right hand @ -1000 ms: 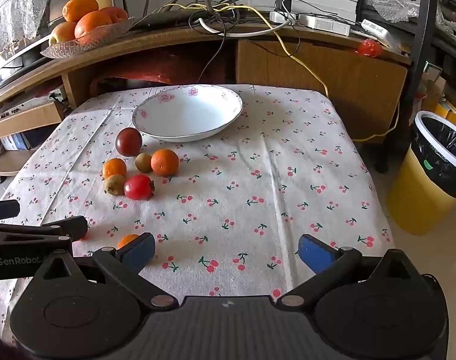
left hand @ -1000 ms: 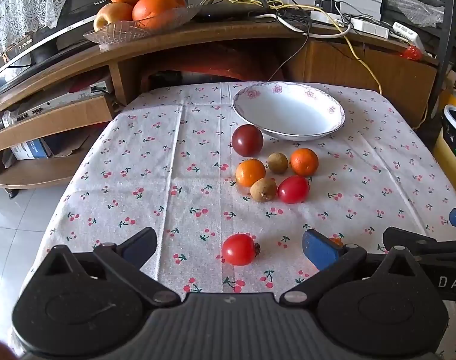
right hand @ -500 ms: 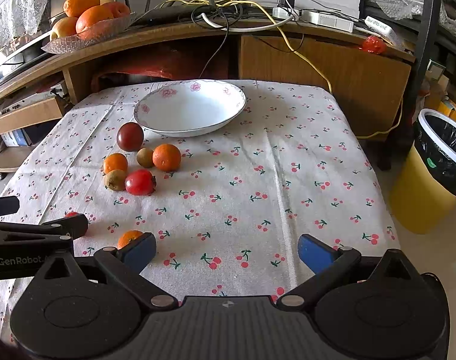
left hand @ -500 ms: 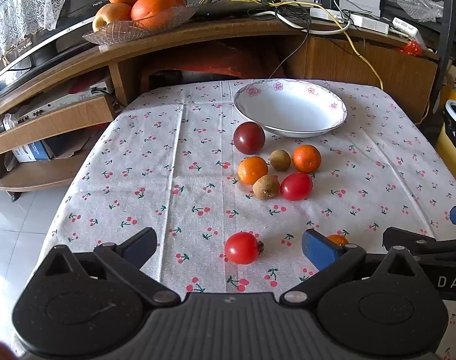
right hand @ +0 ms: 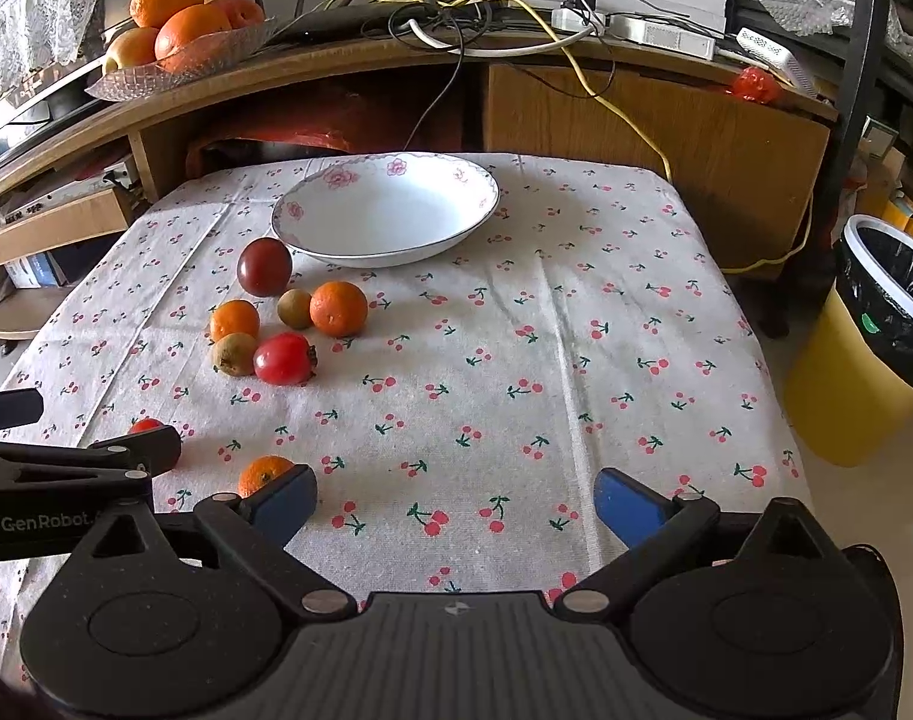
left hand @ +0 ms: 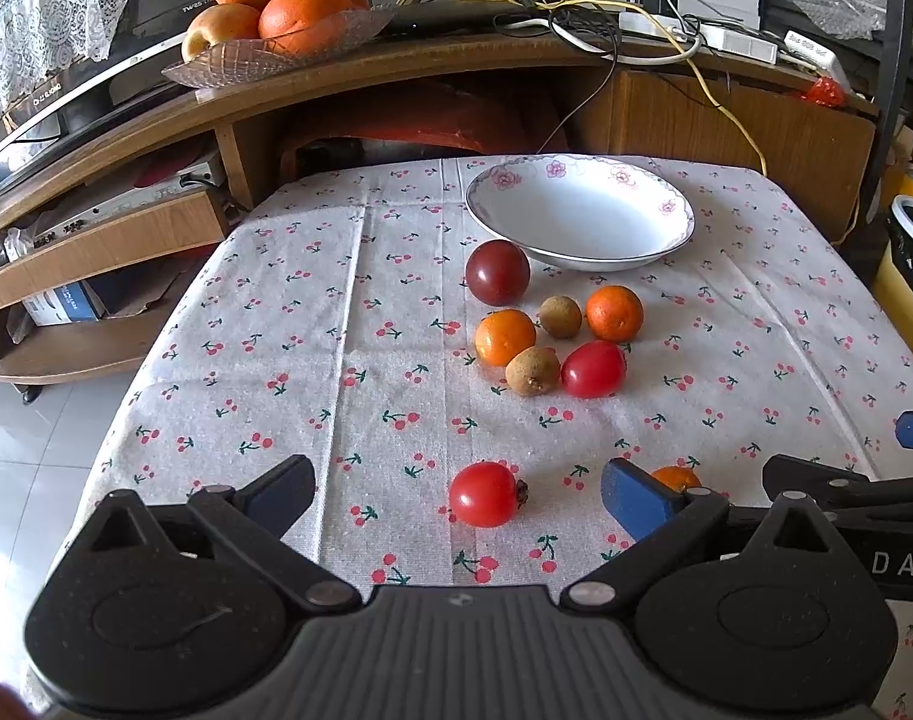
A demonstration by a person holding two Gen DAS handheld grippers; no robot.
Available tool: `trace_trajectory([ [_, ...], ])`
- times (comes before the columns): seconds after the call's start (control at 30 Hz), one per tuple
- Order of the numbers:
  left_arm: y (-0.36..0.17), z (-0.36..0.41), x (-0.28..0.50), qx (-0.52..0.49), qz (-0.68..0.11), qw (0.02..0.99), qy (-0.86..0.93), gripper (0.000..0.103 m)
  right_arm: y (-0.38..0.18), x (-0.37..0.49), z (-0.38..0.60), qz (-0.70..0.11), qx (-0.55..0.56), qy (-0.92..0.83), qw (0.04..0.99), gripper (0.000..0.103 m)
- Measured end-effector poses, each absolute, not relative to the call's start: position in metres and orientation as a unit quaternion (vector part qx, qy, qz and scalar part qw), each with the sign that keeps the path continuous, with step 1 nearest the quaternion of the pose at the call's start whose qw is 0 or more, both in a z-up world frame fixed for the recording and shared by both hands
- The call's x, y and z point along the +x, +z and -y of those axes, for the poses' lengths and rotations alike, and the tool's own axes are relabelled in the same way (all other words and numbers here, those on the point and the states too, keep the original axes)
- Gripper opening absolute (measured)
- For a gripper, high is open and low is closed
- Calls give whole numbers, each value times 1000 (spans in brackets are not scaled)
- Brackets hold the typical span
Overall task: Organize fruits
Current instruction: 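Lower both tools toward the tangerine and the cherry tomato on the cloth, then grasp the small tangerine with the right tool while the left tool grasps the cherry tomato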
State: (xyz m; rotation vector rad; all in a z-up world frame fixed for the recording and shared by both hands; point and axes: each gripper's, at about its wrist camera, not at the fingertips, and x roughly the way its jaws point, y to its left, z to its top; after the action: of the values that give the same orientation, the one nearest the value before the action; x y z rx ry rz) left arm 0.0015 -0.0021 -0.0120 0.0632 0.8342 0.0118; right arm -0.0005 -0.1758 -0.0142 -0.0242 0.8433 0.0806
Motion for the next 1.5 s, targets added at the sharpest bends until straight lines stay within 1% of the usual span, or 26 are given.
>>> trace_trajectory([
  [0.5,-11,3,2,36,-404,914,6,103,-15,0,173,-412,-13,43,910,93],
  [0.83,-12,1,3,42,-403,914,8,103,-17,3,169,-414,-19,51,909,89],
  [1.2,-14,-4,3,47,-400,915,10,103,-20,7,163,-417,-22,72,906,88],
  [1.5,-19,-15,3,50,-402,914,9,103,-25,14,152,-423,-26,118,898,80],
])
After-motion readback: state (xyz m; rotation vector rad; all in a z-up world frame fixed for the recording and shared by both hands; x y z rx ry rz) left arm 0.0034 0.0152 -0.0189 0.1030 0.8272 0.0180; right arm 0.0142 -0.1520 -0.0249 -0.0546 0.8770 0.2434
